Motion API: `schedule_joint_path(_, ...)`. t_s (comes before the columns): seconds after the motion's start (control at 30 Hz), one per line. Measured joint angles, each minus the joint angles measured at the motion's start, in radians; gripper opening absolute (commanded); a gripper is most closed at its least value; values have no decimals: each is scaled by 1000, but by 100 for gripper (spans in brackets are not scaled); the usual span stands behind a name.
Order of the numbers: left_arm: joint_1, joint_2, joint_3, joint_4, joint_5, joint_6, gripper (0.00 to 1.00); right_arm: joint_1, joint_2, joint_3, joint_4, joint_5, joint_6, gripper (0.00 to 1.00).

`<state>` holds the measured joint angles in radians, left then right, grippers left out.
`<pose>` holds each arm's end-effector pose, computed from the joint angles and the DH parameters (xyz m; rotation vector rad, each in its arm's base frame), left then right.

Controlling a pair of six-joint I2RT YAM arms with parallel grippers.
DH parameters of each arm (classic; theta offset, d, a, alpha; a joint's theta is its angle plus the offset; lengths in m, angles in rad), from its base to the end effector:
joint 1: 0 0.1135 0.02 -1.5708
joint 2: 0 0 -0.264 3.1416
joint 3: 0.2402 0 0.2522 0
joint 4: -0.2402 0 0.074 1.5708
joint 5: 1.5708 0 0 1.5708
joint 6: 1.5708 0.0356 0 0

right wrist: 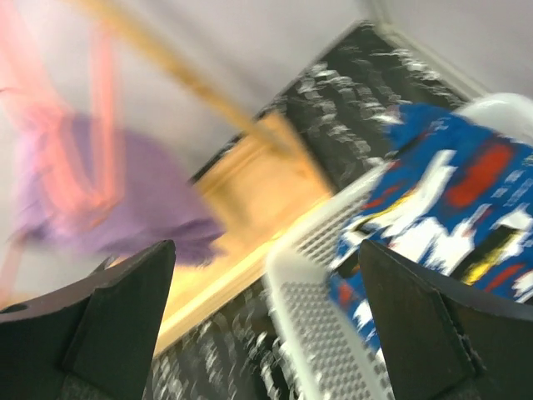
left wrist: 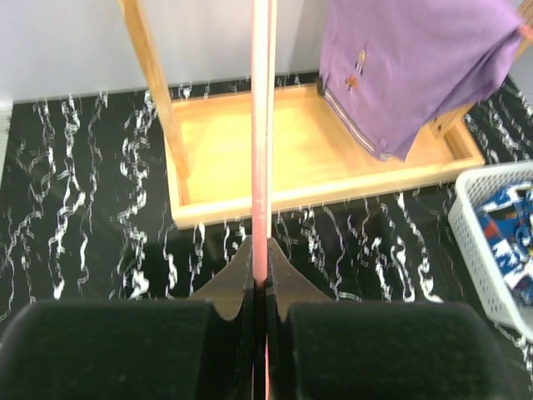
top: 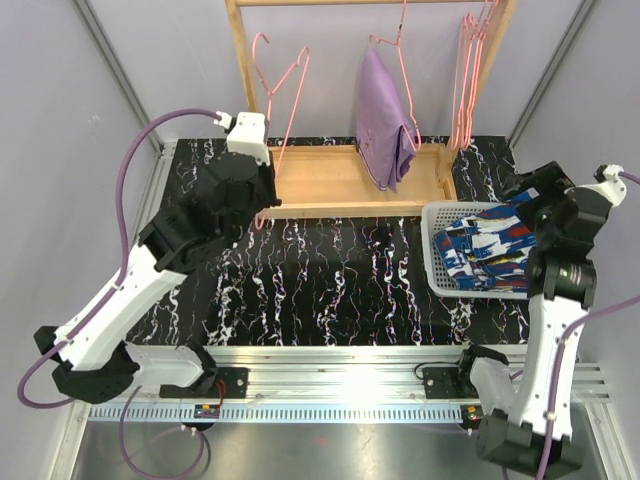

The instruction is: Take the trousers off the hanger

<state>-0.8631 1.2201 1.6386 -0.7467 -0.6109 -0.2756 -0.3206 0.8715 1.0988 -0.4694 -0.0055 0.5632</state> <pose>0.1627 -0.1588 0.4825 0.1322 1.8387 -0.2164 0.1724 -0.0570 0.4029 0.7733 1.6436 0.1771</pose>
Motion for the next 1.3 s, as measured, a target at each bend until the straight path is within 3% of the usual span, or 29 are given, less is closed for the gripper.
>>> schedule_joint_path(0.33,101,287,356,43,0,70,0,34,-284,107,-128,-425,-90,99)
schedule_joint_path(0.47,151,391,451,40,7,77,0,80,-330,119,-174,-519,-109,99)
schedule_joint_path(0.97,330,669,679,93,130,122,0,169,-384,149,-211,-589,-122,100)
schedule_joint_path(1.3,380,752,685,99,201,113,0,218,-387,133,-148,-611,-109,99)
